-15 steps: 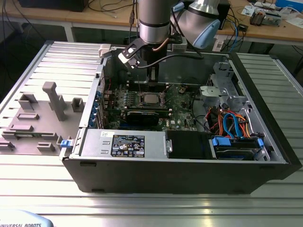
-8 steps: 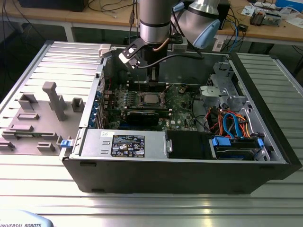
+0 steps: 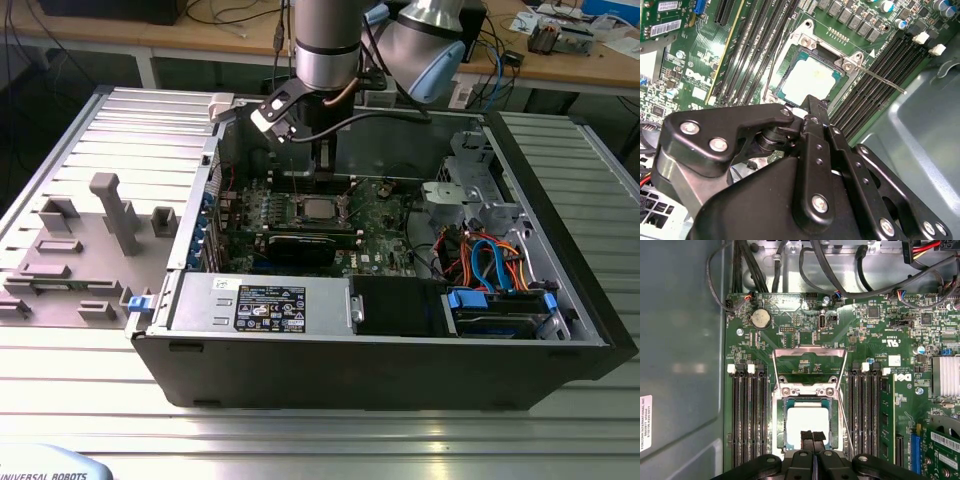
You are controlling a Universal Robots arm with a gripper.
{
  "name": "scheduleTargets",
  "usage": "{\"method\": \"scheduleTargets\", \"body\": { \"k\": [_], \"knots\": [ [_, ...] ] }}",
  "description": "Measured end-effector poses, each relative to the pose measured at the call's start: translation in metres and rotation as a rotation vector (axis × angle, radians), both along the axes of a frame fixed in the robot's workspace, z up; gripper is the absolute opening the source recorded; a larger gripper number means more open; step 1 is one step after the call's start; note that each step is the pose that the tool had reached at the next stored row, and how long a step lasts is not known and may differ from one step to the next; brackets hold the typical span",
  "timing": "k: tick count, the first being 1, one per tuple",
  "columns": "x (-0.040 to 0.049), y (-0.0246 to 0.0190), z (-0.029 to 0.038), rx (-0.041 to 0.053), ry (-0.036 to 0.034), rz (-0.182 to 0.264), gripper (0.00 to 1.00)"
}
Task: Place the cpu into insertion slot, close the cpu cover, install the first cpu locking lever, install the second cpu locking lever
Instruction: 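Close the cpu cover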
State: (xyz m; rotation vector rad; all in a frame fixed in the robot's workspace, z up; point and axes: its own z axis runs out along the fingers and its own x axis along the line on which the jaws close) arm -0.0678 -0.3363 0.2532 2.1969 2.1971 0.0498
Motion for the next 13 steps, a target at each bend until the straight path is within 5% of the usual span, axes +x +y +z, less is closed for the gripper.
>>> {"method": "scheduleTargets", "body": {
  "k": [13],
  "knots": [
    [0.0000, 0.0000, 0.0013, 0.0001, 0.0000, 0.000, 0.11]
  ]
}}
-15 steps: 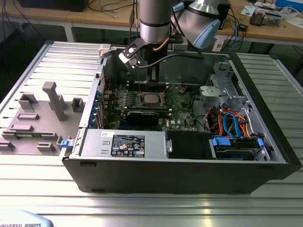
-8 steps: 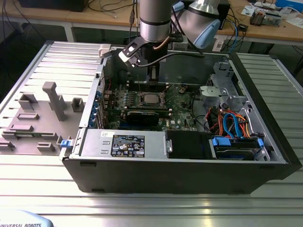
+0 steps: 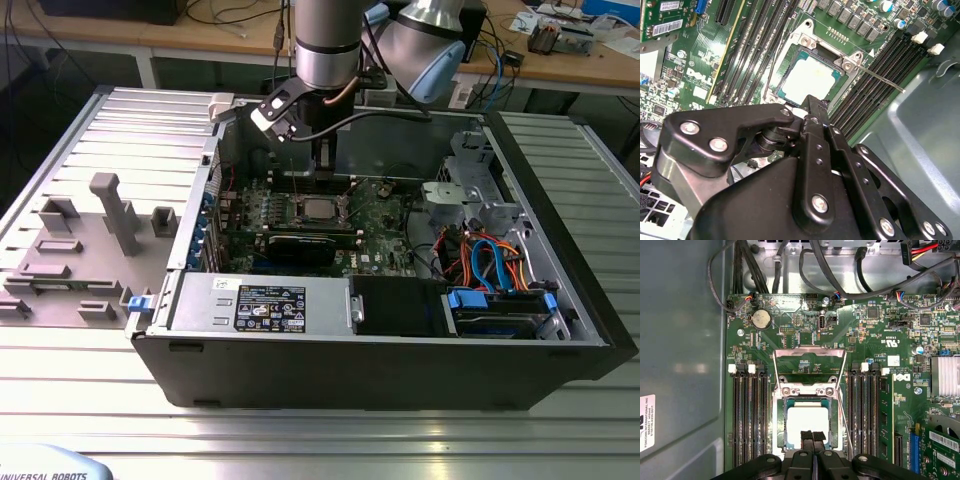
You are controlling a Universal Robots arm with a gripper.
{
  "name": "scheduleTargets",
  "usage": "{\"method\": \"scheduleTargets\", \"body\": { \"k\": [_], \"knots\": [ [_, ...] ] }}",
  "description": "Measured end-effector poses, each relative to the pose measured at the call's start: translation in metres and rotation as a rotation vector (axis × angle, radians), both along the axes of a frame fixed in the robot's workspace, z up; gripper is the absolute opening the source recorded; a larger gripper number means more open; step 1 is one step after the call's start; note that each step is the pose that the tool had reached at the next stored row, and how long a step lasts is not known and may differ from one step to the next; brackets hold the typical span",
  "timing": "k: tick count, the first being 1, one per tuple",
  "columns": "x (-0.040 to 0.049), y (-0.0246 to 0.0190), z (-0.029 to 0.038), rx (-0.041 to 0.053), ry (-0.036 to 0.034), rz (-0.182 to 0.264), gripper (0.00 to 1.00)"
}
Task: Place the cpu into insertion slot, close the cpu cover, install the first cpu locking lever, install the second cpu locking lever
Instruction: 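Close the cpu cover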
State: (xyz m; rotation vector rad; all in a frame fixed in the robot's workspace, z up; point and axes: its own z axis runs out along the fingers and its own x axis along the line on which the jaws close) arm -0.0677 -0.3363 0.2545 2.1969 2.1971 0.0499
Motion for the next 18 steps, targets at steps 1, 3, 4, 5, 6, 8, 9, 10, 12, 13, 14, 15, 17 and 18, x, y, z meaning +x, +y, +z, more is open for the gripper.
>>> {"method": "scheduleTargets", "body": {
  "k": [1, 3, 4, 5, 6, 8, 9, 10, 12, 13, 14, 15, 17, 18],
  "knots": [
    [0.0000, 0.0000, 0.0000, 0.0000, 0.0000, 0.000, 0.11],
    [0.0000, 0.0000, 0.0001, -0.0006, 0.0001, 0.000, 0.11],
    [0.0000, 0.0000, 0.0002, -0.0042, 0.0002, 0.000, 0.11],
    [0.0000, 0.0000, 0.0001, -0.0131, 0.0002, 0.000, 0.11],
    [0.0000, 0.0000, 0.0000, -0.0172, 0.0000, 0.000, 0.11],
    [0.0000, 0.0000, 0.0001, -0.0173, 0.0001, 0.000, 0.11],
    [0.0000, 0.0000, 0.0000, -0.0173, 0.0000, 0.000, 0.11],
    [0.0000, 0.0000, 0.0001, -0.0174, 0.0001, 0.000, 0.11],
    [0.0000, 0.0000, 0.0007, -0.0175, 0.0001, 0.000, 0.11],
    [0.0000, 0.0000, 0.0017, -0.0175, 0.0001, 0.000, 0.11],
    [0.0000, 0.0000, 0.0027, -0.0175, 0.0001, 0.000, 0.11],
    [0.0000, 0.0000, 0.0044, -0.0176, 0.0001, 0.000, 0.11],
    [0.0000, 0.0000, 0.0056, -0.0173, -0.0002, 0.000, 0.11],
    [0.0000, 0.0000, 0.0058, -0.0173, -0.0002, 0.000, 0.11]
  ]
}}
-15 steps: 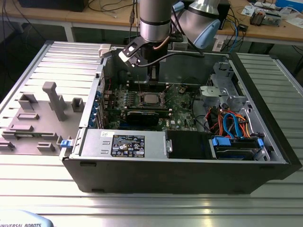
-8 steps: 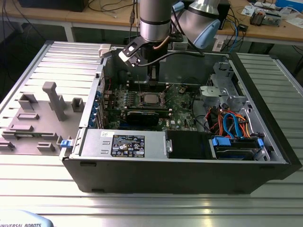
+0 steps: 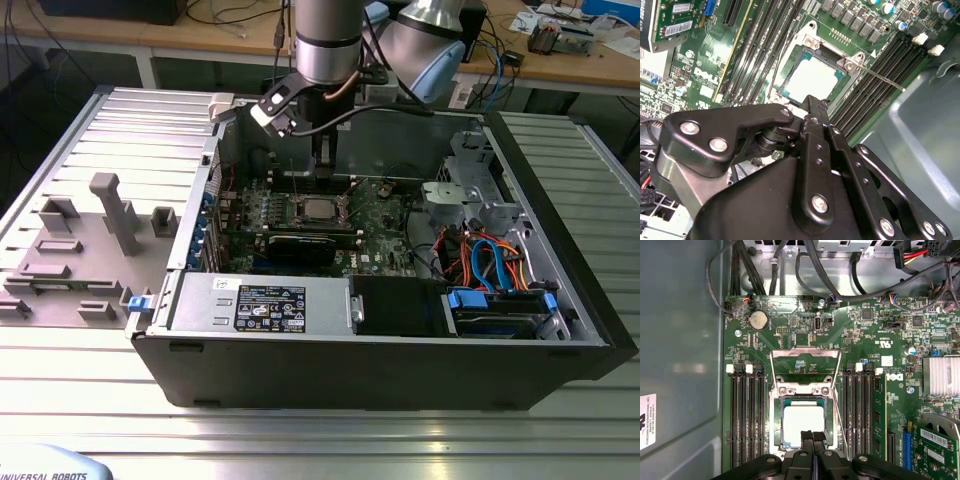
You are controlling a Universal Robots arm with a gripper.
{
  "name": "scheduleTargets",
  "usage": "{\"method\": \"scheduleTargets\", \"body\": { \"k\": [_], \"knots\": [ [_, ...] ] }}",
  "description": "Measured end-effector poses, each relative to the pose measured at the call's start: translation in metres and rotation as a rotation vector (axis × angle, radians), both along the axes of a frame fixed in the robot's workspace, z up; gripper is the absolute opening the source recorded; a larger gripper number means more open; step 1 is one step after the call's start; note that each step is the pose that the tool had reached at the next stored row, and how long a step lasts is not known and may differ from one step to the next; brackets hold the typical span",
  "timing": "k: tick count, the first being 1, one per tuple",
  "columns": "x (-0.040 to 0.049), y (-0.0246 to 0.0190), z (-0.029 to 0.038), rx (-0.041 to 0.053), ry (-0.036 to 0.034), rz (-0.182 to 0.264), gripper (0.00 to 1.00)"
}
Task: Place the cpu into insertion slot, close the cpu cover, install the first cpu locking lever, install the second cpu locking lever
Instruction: 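Close the cpu cover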
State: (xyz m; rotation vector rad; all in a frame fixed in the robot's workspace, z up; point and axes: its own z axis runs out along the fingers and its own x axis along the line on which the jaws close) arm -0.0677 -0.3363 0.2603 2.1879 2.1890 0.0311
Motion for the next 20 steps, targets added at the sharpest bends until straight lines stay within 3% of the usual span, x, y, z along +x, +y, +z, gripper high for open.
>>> {"method": "scheduleTargets", "body": {
  "k": [20],
  "knots": [
    [0.0000, 0.0000, 0.0044, -0.0003, 0.0002, 0.000, 0.11]
  ]
}}
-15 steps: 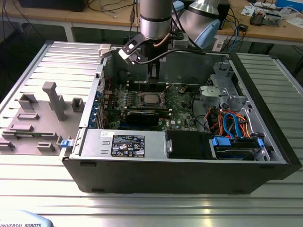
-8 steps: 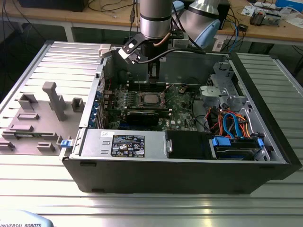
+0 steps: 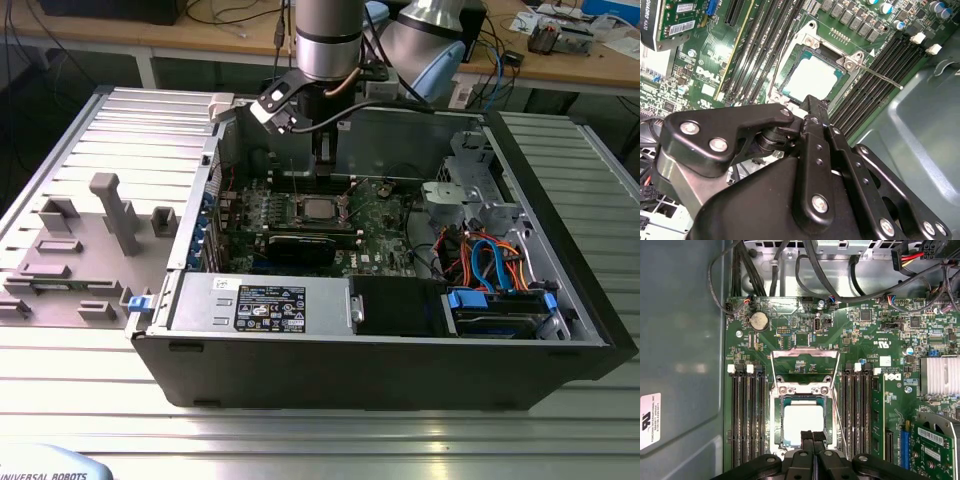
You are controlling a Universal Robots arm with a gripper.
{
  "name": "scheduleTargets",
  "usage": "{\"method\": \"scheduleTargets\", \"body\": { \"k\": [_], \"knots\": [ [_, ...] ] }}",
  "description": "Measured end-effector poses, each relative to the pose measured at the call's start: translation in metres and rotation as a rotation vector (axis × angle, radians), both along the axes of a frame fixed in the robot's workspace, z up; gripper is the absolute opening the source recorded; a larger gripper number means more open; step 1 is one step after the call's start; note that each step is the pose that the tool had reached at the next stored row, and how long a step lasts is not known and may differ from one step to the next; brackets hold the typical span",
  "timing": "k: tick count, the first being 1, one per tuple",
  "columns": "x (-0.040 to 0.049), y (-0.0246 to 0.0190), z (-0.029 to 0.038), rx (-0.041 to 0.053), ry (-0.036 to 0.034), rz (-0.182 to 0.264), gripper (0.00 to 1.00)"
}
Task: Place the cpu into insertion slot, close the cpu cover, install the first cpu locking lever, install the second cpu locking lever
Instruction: 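Close the cpu cover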
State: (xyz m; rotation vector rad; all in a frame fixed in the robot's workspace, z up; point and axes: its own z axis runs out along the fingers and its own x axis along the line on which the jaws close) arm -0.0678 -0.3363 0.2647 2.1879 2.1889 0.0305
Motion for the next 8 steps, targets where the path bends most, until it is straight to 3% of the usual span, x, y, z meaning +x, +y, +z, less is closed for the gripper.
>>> {"method": "scheduleTargets", "body": {
  "k": [8],
  "knots": [
    [0.0000, 0.0000, 0.0020, 0.0001, 0.0000, 0.000, 0.11]
  ]
}}
